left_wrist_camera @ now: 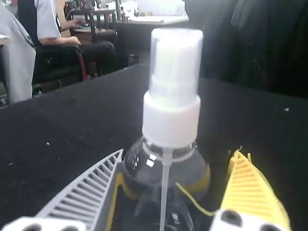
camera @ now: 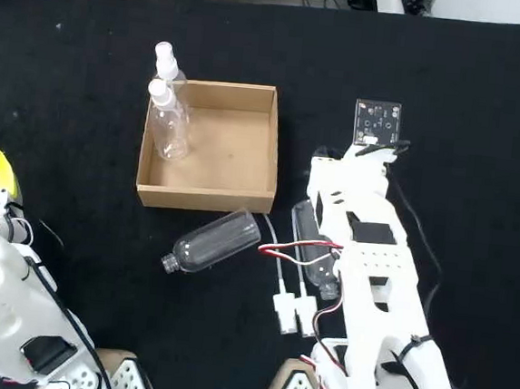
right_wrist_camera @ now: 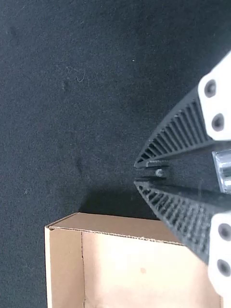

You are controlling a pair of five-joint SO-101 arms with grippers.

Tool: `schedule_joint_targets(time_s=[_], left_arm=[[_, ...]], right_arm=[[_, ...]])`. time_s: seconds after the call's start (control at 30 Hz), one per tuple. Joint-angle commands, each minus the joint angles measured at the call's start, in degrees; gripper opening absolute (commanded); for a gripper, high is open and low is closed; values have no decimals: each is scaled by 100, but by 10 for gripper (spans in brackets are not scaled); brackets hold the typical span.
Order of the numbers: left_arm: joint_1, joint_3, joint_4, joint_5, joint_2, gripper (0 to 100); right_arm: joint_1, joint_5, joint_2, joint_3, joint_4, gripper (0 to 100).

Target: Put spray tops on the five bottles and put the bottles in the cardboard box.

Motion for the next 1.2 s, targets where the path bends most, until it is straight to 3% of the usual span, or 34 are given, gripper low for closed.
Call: schedule_joint_targets(time_s=[0.0, 1.03, 1.17], left_arm=[[66, -207, 88, 9, -334, 316], [75, -224, 97, 0, -290, 311], [145, -75, 88, 0, -334, 201]], right_arm=[[105, 70, -268, -40, -193, 11], [105, 70, -268, -40, -193, 11], [105, 70, -268, -40, -193, 11]])
